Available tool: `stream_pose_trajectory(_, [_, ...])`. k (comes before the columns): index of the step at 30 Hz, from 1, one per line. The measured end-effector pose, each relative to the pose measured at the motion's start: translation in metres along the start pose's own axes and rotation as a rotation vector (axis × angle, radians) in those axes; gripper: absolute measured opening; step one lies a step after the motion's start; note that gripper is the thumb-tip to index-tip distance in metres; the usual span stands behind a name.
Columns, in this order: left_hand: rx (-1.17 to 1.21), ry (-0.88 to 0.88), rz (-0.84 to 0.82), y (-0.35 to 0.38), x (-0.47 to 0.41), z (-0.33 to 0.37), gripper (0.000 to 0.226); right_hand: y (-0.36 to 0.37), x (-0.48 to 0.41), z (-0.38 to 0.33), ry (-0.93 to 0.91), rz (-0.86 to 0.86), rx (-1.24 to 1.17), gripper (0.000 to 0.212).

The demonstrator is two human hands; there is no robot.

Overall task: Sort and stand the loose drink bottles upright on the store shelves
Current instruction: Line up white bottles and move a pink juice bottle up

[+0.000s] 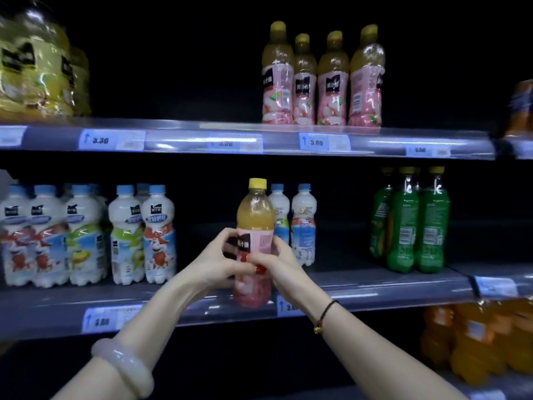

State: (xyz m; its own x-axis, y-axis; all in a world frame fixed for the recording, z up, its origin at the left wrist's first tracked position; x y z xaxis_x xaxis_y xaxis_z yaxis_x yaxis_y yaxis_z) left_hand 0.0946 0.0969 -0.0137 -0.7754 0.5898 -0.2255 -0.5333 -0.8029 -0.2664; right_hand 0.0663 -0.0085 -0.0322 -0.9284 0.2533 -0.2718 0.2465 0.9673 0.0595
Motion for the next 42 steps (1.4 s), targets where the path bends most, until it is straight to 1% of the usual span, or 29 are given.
stream_pose_trajectory(3, [-0.115,0.169,-0.037,0.014,0.006,0.038,0.059,-0.017,0.018,-0.028,-0.114,0.044,-0.019,0.050])
stream_pose_trajectory(5, [-0.103,0.283,-0.059,0.026,0.005,0.075,0.061,-0.036,0.023,-0.058,-0.196,0.106,-0.084,0.048])
stream_pose_trajectory(8, [-0.085,0.431,-0.060,0.046,-0.009,0.134,0.053,-0.067,0.020,-0.114,-0.305,0.188,-0.102,0.050])
stream_pose_trajectory(11, [0.000,0.580,-0.029,0.070,-0.032,0.197,0.051,-0.104,0.019,-0.181,-0.398,0.266,-0.047,0.040])
stream_pose_trajectory(14, [0.019,0.696,0.031,0.095,-0.055,0.250,0.053,-0.137,0.019,-0.244,-0.508,0.340,0.058,0.034])
stream_pose_trajectory(17, [0.060,0.711,0.057,0.118,-0.086,0.282,0.052,-0.174,0.008,-0.281,-0.576,0.419,0.133,0.032])
stream_pose_trajectory(21, [0.035,0.701,0.110,0.147,-0.121,0.305,0.057,-0.219,-0.008,-0.311,-0.621,0.475,0.164,0.032])
stream_pose_trajectory(24, [0.017,0.661,0.185,0.151,-0.140,0.308,0.042,-0.254,-0.016,-0.331,-0.693,0.536,0.225,0.033])
stream_pose_trajectory(27, [-0.042,0.596,0.323,0.140,-0.160,0.300,0.033,-0.284,-0.041,-0.329,-0.654,0.537,0.252,0.036])
stream_pose_trajectory(29, [-0.098,0.593,0.408,0.135,-0.166,0.297,0.023,-0.293,-0.063,-0.322,-0.577,0.511,0.252,0.035])
stream_pose_trajectory(31, [-0.138,0.589,0.450,0.135,-0.168,0.296,0.017,-0.290,-0.084,-0.316,-0.529,0.438,0.219,0.034])
stream_pose_trajectory(34, [-0.221,0.574,0.473,0.136,-0.167,0.298,0.019,-0.279,-0.097,-0.314,-0.506,0.382,0.266,0.039])
stream_pose_trajectory(36, [-0.256,0.570,0.471,0.136,-0.166,0.301,0.021,-0.279,-0.104,-0.309,-0.479,0.350,0.296,0.029])
stream_pose_trajectory(39, [-0.289,0.580,0.477,0.136,-0.169,0.302,0.023,-0.281,-0.115,-0.297,-0.402,0.251,0.243,0.009])
stream_pose_trajectory(42, [-0.315,0.587,0.484,0.136,-0.173,0.298,0.023,-0.280,-0.116,-0.295,-0.414,0.229,0.289,0.005])
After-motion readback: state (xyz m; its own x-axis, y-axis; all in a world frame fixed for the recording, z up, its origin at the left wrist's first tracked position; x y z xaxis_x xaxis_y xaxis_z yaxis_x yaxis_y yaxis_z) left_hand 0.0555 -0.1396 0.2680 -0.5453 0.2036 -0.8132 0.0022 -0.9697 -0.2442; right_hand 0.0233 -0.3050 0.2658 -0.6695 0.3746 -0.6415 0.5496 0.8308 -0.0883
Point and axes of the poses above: each hand's wrist, its own x-axis away from the middle knuckle, its own y-axis out of the palm, z = x × y, the point moved 10 cm from there along -x, towards the middle knuckle
